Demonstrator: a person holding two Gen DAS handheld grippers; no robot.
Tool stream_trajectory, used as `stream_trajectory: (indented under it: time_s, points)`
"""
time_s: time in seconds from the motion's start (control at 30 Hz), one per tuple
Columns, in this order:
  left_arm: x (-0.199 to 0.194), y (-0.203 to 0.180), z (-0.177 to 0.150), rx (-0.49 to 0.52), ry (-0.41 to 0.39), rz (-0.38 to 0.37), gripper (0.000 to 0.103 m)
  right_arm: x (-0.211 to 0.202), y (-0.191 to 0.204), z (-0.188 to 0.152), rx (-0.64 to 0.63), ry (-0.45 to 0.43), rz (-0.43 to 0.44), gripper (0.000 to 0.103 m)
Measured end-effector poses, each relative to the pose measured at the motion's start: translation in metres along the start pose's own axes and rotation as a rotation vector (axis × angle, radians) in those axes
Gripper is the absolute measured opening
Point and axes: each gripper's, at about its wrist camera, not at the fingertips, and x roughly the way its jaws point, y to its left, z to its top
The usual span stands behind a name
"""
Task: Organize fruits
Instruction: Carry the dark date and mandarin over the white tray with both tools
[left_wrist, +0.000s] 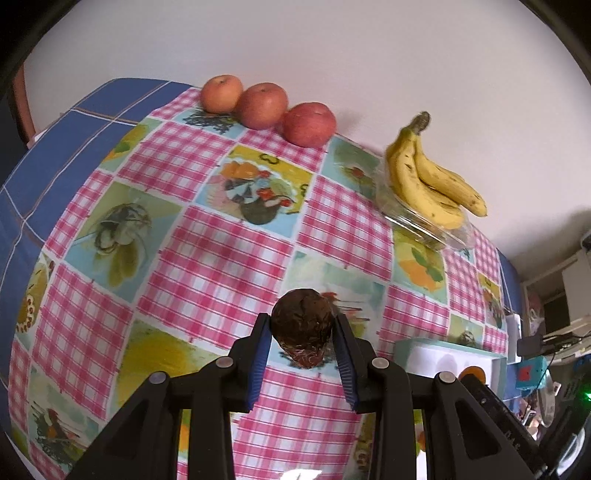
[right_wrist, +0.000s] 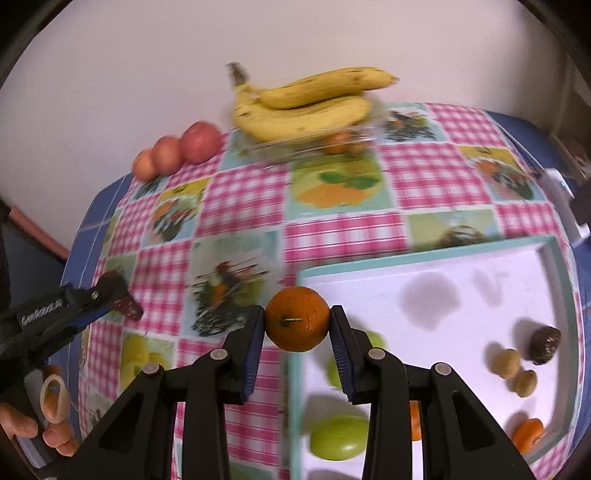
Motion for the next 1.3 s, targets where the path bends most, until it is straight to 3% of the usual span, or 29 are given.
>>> stream_trajectory:
  time_s: [0.6, 1.0, 1.3]
  points:
    - [0.016, -0.089, -0.031, 0.152, 0.024, -0.028, 0.036, -0.031, -0.118, 0.000, 0.193, -0.044, -0.104, 0.037]
    - [0.038, -0.140, -0.056, 0.267, 0.022, -0.103, 0.036, -0.038, -0.163, -0.003, 0.255, -0.060, -0.112, 0.037]
    - [0.060, -0.165, -0.073, 0.322, 0.030, -0.155, 0.036, -0.031, -0.170, 0.000, 0.248, -0.056, -0.094, 0.037]
